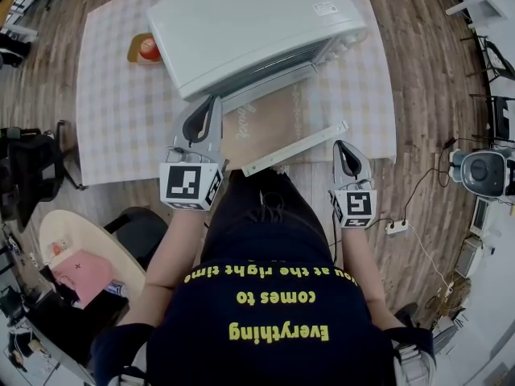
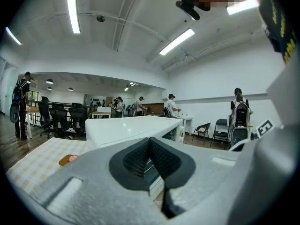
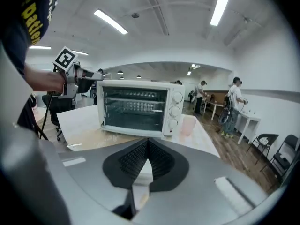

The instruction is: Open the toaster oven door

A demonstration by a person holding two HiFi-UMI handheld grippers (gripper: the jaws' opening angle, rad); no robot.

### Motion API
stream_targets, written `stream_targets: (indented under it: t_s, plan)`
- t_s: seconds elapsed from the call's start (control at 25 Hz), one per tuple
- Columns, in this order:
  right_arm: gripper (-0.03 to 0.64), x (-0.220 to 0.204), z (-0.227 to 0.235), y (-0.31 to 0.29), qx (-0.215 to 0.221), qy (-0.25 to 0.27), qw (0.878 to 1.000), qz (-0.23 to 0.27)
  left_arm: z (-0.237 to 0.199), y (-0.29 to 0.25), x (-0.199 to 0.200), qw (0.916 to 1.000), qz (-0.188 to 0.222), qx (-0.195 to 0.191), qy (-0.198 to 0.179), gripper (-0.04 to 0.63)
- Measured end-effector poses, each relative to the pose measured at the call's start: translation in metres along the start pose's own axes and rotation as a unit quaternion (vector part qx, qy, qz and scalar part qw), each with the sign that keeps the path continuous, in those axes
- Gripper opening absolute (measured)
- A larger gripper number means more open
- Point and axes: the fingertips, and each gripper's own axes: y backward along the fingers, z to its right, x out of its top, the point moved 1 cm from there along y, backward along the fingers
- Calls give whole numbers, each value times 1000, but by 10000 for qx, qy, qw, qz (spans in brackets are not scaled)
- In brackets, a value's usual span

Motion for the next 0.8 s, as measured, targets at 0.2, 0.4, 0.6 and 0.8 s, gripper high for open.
stream_targets:
  t_s: [0.2,0.4,0.6,0.8]
  plan:
    - [11,79,4,7,27,-74,9973,736,-2,6,2,10000,59,50,15,2]
    - [11,154,5,12,192,-245,9885,1481,-6,12,9,9998,151,130,5,2]
    - [11,201,4,17,303,-319,9790,1989,-14,21,22,9992,299,258,-7,2]
    - [11,223,-6,17,309,-182,9746,2211,-18,27,32,9985,433,344,13,2]
